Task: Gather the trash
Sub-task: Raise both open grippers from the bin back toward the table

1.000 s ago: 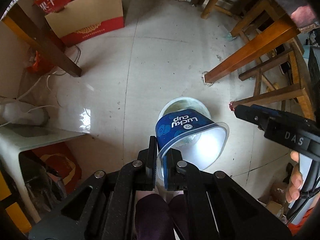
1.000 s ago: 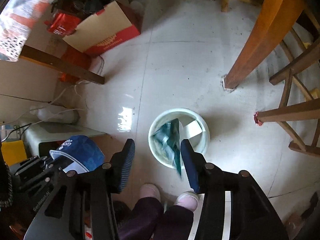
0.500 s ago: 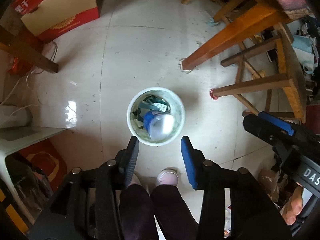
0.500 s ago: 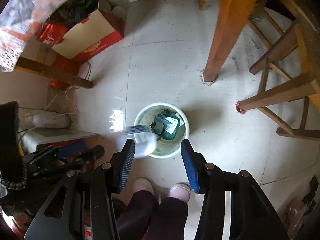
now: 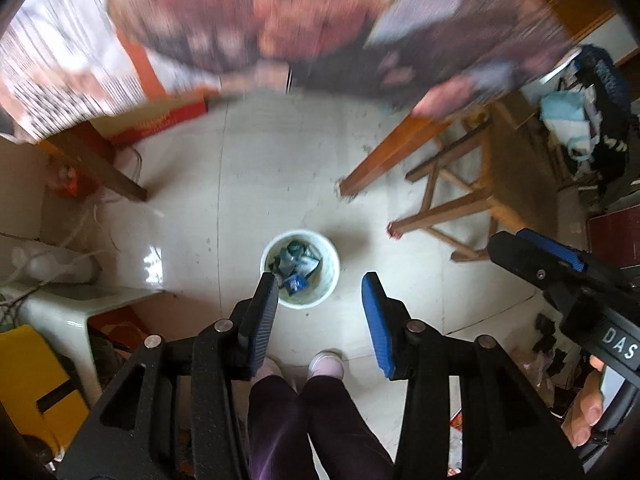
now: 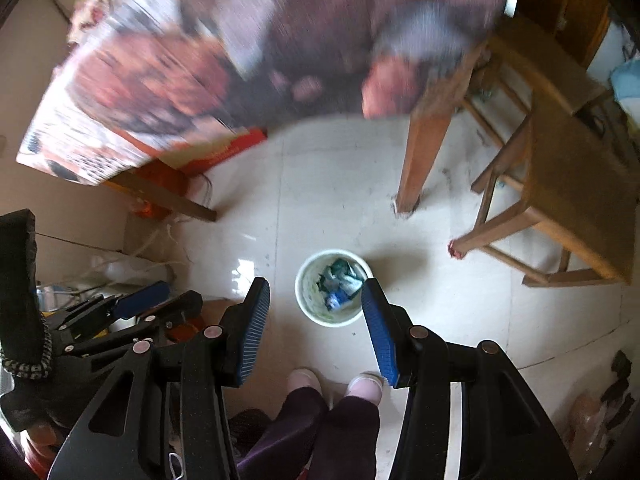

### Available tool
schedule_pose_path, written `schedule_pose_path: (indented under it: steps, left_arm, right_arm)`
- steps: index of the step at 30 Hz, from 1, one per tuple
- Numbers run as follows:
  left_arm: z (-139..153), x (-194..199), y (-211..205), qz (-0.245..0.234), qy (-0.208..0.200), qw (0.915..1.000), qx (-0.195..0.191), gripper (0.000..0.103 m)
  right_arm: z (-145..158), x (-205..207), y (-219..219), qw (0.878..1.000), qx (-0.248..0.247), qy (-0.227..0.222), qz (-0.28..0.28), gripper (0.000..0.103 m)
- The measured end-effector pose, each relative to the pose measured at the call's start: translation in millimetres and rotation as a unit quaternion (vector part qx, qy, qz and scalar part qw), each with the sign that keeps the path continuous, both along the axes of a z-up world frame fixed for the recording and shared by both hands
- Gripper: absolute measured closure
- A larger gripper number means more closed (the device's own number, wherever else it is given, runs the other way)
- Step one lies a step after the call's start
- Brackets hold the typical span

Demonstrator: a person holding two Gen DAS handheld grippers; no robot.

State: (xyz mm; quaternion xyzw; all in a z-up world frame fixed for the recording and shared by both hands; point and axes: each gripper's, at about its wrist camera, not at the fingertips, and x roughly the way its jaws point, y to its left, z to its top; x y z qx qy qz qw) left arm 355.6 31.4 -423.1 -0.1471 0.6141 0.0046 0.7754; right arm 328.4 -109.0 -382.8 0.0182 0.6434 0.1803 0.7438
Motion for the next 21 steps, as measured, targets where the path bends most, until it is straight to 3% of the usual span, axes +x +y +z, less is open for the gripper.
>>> schedule_pose_path:
  steps: [10,15,21]
  left_arm:
    - [162,-22,18,-0.003,-0.107,0.9941,0.011,0.060]
    - [241,-43,28,-0.001,-0.170,0.9853,0.014,0.060]
    - [310,-69,42,-0.010,-0.239,0.9705,0.027,0.056]
  right_arm:
    - [139,-21,14,0.997,0.011,-0.083,-0.001,0.059]
    - [201,-35,25,0.991,0.007,-0.131,0.002,0.059]
    - [270,-52,29,0.981,0.015,-0.194,-0.005,0.059]
